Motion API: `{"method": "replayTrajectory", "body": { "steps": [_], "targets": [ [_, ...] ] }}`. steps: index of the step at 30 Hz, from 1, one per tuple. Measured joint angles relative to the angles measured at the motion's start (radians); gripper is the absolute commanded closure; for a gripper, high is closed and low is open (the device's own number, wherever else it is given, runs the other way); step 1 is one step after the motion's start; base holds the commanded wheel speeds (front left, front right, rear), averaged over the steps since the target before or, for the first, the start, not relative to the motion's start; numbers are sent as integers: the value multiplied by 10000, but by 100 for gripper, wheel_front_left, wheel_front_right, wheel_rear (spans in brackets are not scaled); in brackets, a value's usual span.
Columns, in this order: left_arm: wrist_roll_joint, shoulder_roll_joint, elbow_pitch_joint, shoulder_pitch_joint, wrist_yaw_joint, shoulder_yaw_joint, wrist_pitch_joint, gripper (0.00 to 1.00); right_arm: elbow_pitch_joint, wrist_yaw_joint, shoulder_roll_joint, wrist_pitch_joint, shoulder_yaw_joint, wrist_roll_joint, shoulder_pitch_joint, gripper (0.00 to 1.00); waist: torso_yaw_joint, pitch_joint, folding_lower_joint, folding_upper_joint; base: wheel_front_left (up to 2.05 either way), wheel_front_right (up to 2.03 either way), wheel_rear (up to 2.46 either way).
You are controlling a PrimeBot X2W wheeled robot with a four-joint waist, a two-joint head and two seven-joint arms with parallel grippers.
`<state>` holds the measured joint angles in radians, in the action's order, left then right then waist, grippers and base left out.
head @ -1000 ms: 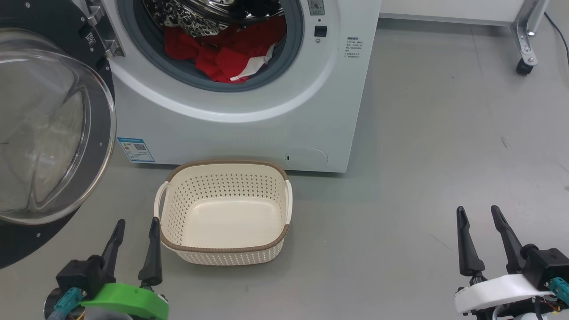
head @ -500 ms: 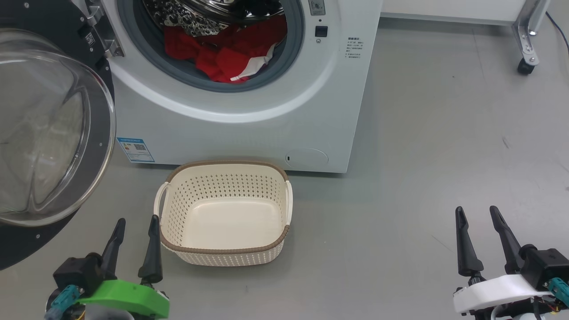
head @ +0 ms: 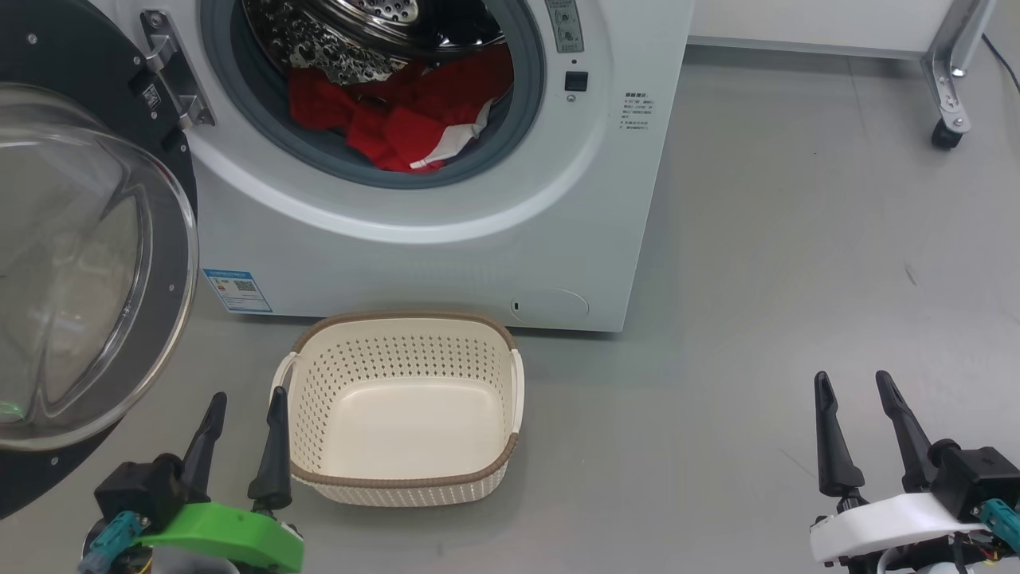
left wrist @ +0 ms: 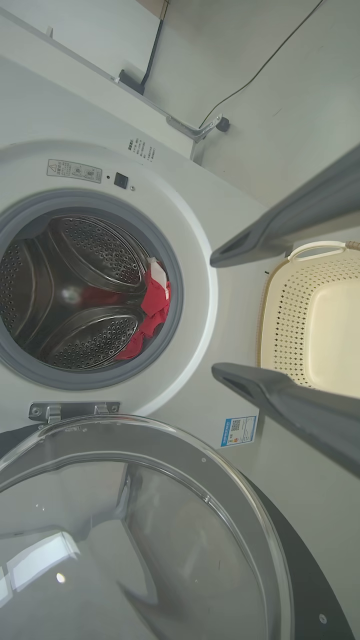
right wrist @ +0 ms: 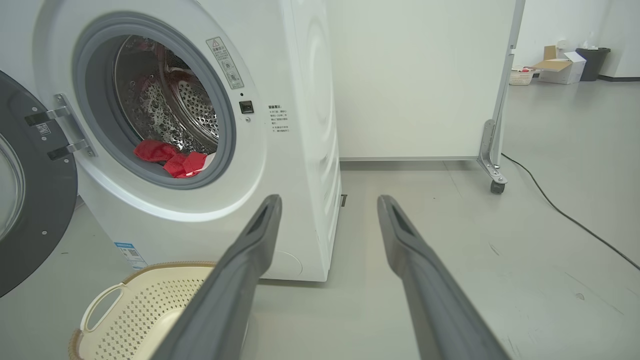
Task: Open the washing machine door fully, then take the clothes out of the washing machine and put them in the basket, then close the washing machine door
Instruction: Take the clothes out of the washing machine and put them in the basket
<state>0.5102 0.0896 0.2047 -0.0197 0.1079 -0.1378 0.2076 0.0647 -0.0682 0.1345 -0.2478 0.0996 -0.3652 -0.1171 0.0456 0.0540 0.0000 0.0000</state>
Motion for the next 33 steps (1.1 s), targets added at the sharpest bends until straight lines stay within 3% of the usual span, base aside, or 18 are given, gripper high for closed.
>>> {"method": "replayTrajectory", "body": {
  "steps": [18, 33],
  "targets": [
    [-293, 230, -142, 0, 21, -290, -6, 0, 77, -13, -90, 0, -21, -2, 8, 0, 42, -36, 0, 0, 129, -129, 0],
    [-293, 230, -132, 35, 27, -497, -6, 0, 155, -79, -102, 0, -21, 0, 9, 0, -32, -87, 0, 0, 75, -75, 0]
  ]
}}
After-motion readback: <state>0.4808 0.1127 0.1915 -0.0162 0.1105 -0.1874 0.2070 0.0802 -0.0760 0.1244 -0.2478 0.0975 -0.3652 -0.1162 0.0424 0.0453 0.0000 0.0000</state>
